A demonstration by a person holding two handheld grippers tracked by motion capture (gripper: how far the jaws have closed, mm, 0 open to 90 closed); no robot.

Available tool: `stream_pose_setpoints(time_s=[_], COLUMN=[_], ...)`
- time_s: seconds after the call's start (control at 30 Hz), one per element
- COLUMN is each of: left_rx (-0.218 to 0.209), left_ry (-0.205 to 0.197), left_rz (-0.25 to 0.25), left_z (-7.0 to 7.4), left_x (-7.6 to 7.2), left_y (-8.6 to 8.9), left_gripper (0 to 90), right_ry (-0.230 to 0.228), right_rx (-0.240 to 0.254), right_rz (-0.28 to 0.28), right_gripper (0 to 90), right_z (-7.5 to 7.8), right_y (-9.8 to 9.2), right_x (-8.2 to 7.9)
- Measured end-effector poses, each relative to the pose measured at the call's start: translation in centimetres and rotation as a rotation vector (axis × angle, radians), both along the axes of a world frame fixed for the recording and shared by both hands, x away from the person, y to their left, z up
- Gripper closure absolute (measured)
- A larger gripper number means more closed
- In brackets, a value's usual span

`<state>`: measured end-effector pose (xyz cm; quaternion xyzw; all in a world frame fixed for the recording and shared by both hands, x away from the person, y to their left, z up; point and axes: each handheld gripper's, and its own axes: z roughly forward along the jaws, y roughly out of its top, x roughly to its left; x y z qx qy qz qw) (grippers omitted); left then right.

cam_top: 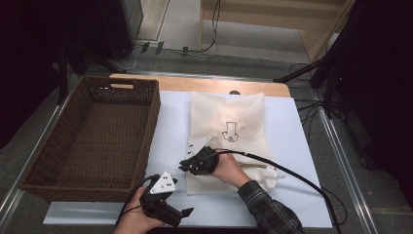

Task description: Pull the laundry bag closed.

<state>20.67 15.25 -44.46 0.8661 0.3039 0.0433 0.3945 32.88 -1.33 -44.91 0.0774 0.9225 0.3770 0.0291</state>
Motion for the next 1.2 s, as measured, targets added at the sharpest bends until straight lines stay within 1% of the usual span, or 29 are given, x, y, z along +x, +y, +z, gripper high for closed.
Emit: stream_pose_setpoints(time_s=[0.17,0.4,0.63,0.7,0.73,0.8,0.87,0.9,0.97,1.0,1.1,1.17,1.2], left_rx=[0.004,-0.001,0.003,0.007,0.008,0.006,0.006,0.005,0.004,0.005,0.004,0.005,0.015], left_ry=[0.003,0.006,0.01,0.009,0.012,0.011,0.011,0.012,0.013,0.013,0.013,0.012,0.016], left_rz=[-0.002,-0.003,-0.004,-0.009,-0.008,-0.009,-0.006,-0.004,-0.003,-0.003,-0.004,-0.004,-0.005], left_z=[-0.1,-0.1,-0.1,-0.1,-0.1,-0.1,-0.1,-0.1,-0.1,-0.1,-0.1,-0.1,-0.1], left_x=[0.0,0.0,0.0,0.1,0.0,0.0,0.0,0.0,0.0,0.0,0.0,0.1,0.1], left_y=[0.0,-0.1,0.0,0.0,-0.1,-0.1,0.0,0.0,0.0,0.0,0.0,0.0,0.0], left_gripper=[0.0,0.0,0.0,0.0,0.0,0.0,0.0,0.0,0.0,0.0,0.0,0.0,0.0], right_ry=[0.009,0.029,0.047,0.063,0.067,0.097,0.103,0.103,0.102,0.096,0.1,0.103,0.104], right_rx=[0.012,0.023,0.013,0.015,0.021,0.053,0.063,0.065,0.056,0.047,0.014,0.005,0.0], right_rz=[-0.003,-0.012,-0.027,-0.029,-0.028,-0.027,-0.024,-0.023,-0.031,-0.031,-0.032,-0.031,-0.028], right_gripper=[81.0,81.0,79.6,76.8,73.8,69.6,64.0,62.7,60.7,59.4,56.7,54.9,54.3], right_z=[0.7,1.1,1.0,1.0,1.0,1.3,1.8,1.9,2.0,1.7,0.9,0.4,0.2], right_y=[-0.6,-1.7,-2.8,-3.1,-3.3,-3.8,-4.3,-4.6,-5.1,-5.5,-6.3,-6.6,-6.7], right_x=[0.0,0.1,0.3,0.3,0.4,0.6,0.8,0.8,0.9,0.9,1.0,1.1,1.1])
